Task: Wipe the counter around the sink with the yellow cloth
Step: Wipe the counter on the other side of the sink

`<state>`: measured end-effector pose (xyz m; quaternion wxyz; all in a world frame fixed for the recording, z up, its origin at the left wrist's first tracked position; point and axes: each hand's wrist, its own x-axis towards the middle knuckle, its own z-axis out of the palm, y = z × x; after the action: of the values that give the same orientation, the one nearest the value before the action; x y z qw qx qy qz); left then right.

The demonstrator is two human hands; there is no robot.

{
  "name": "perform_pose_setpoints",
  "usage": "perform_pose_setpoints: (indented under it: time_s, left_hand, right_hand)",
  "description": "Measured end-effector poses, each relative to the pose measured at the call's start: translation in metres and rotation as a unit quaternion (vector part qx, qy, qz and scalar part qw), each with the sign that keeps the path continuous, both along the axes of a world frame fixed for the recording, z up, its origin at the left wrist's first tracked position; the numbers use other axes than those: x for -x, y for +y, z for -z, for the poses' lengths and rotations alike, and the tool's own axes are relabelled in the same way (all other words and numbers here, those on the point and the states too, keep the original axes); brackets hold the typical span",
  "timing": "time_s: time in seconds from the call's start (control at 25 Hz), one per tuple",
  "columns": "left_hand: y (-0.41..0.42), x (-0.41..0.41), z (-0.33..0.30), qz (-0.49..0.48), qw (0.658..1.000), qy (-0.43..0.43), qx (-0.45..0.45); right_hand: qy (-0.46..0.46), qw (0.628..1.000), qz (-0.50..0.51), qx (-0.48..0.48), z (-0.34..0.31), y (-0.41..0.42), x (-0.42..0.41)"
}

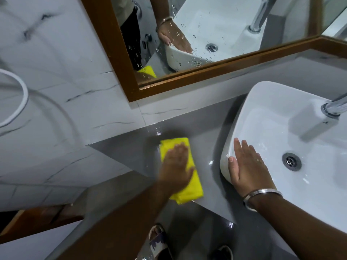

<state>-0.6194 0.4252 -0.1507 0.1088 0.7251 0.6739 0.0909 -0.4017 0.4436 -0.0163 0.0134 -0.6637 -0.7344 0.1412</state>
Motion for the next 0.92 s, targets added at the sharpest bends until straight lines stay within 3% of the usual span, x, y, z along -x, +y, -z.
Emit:
perform_pose_setpoints:
  time_s: [0.12,0.16,0.28,0.44,0.56,0.64,0.76,0.92]
  left_hand:
    - [0.024,0.09,-0.004,-0.148,0.989,0.023,0.003]
    - [0.024,0.101,-0.006,-0.147,0.988,0.051,0.006]
    - [0.005,0.042,-0.006,0.018,1.0,0.018,-0.014]
    - [-0.043,-0.072,-0.008,0.167,0.986,-0.017,0.016]
    - [-0.034,-0.052,-0.004,0.224,0.974,-0.029,0.003]
    - [-0.016,-0.005,-0.005,0.179,0.984,0.012,0.004]
    - [0.011,0.075,-0.008,-0.015,0.998,0.057,0.006]
    - [0.002,0.026,-0.039,-0.235,0.961,0.053,0.133]
  right_hand:
    - [0.008,1.0,0.003,0.001,-0.001,0.0,0.0]
    - [0.008,1.0,0.003,0.001,-0.001,-0.001,0.001]
    - [0.011,1.0,0.003,0.0,0.0,0.001,0.0]
    - [0.014,1.0,0.009,-0.01,0.001,-0.001,0.0]
    - [0.023,1.0,0.009,-0.012,0.002,0.0,0.0]
    - [0.027,1.0,0.01,-0.006,0.001,0.0,-0.002]
    - [0.027,1.0,0.009,-0.004,0.001,-0.002,-0.003]
    - [0.03,0.999,0.009,-0.002,0.0,-0.002,-0.003]
